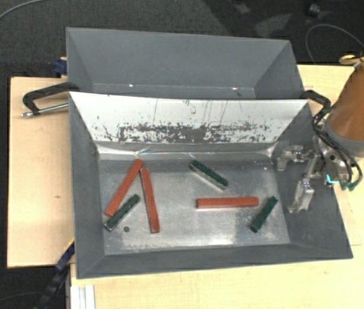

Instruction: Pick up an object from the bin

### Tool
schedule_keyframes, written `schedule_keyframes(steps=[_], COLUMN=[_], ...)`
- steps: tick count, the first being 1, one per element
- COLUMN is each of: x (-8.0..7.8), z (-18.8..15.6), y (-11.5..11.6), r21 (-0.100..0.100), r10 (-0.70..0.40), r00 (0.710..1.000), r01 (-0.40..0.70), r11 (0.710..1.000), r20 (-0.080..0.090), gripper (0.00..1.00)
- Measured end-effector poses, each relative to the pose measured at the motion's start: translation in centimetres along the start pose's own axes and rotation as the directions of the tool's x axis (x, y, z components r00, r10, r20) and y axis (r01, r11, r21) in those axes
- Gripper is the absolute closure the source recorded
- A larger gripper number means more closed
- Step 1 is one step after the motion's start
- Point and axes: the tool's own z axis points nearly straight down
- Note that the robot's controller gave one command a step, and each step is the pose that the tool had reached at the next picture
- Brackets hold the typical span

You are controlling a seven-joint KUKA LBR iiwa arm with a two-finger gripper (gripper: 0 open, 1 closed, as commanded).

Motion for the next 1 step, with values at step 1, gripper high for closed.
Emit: schedule_keyframes(steps=[1], x=[0.74], z=[10.02], y=[3.39], r21=[-0.002], r10=[0.063], r00=[0.998], r01=[-0.063], r11=[0.998], r20=[-0.001], gripper=[0.00])
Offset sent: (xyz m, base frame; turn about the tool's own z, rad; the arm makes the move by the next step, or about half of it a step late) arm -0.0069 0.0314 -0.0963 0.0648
